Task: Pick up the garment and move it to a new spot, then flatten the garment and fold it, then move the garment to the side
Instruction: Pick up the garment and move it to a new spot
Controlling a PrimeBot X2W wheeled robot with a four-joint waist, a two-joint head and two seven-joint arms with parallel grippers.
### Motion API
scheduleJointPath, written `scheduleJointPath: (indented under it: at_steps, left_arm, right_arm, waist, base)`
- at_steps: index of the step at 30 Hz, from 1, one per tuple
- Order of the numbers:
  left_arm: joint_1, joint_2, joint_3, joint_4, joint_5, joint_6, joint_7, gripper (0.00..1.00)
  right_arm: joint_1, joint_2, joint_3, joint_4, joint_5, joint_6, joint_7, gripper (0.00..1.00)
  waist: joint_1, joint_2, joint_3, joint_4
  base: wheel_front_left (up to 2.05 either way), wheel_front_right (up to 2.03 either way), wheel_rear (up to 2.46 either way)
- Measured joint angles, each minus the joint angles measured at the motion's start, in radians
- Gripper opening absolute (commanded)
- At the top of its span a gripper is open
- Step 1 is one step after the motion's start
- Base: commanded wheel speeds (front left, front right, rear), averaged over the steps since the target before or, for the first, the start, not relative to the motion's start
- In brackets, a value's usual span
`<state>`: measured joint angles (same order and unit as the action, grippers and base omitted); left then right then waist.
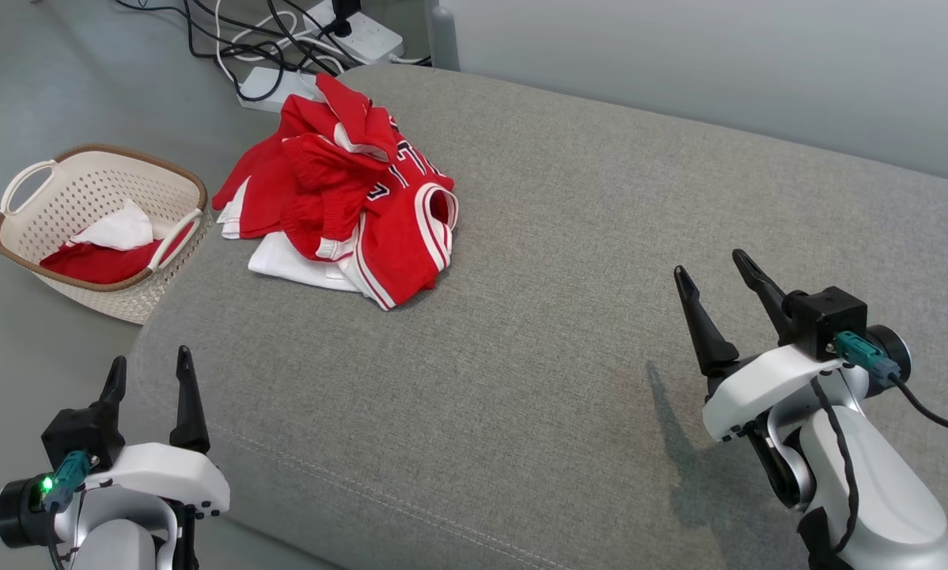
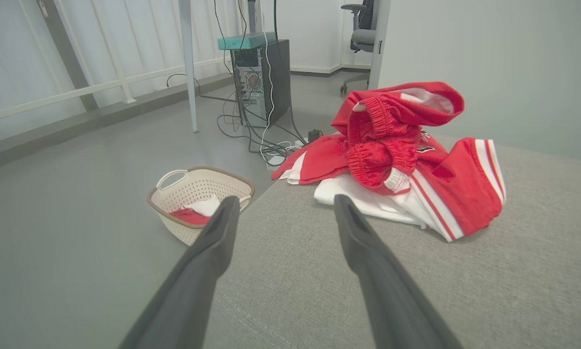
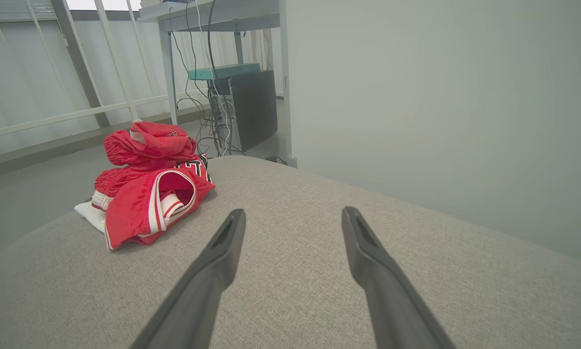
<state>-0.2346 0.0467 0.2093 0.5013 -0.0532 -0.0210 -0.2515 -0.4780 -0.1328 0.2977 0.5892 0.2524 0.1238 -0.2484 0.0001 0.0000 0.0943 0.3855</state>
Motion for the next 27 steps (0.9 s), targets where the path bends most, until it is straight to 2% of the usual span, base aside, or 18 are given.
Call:
scheduleJointPath:
  at_steps: [4, 8, 14, 19, 20, 27]
  left_arm:
    - [-0.031, -0.001, -0.002, 0.025, -0.009, -0.041, 0.000, 1.00]
    - [-0.140, 0.018, -0.016, 0.067, -0.034, -0.086, 0.000, 1.00]
    - [-0.339, 0.105, -0.087, 0.182, -0.088, -0.103, 0.000, 1.00]
    - [-0.478, 0.179, -0.201, 0.286, -0.227, -0.109, -0.002, 1.00]
    - [-0.517, 0.215, -0.227, 0.324, -0.286, -0.109, -0.002, 1.00]
    - [-0.595, 0.333, -0.231, 0.434, -0.425, -0.109, -0.004, 1.00]
  right_arm:
    - [-0.011, -0.001, 0.008, 0.003, 0.003, 0.000, 0.000, 1.00]
    - [-0.018, -0.016, 0.012, 0.006, 0.004, 0.000, 0.000, 1.00]
    - [-0.061, -0.039, 0.031, 0.004, 0.005, 0.000, 0.000, 1.00]
    - [-0.090, -0.057, 0.034, -0.001, 0.005, 0.003, 0.000, 1.00]
    - [-0.094, -0.063, 0.033, -0.010, 0.005, 0.003, 0.000, 1.00]
    - [-0.129, -0.068, 0.024, -0.056, 0.005, 0.003, 0.000, 1.00]
  waist:
    - [0.0000, 0.0000, 0.022, -0.005]
    - [-0.0001, 0.0000, 0.052, -0.024]
    - [0.0000, 0.0000, 0.121, -0.064]
    - [0.0000, 0.0000, 0.184, -0.112]
    - [0.0000, 0.0000, 0.208, -0.134]
    - [0.0000, 0.0000, 0.288, -0.230]
  base:
    - [0.00, 0.00, 0.00]
    - [0.00, 0.00, 0.00]
    - [0.00, 0.00, 0.00]
    - [0.00, 0.00, 0.00]
    - [0.00, 0.00, 0.00]
    - [0.00, 0.00, 0.00]
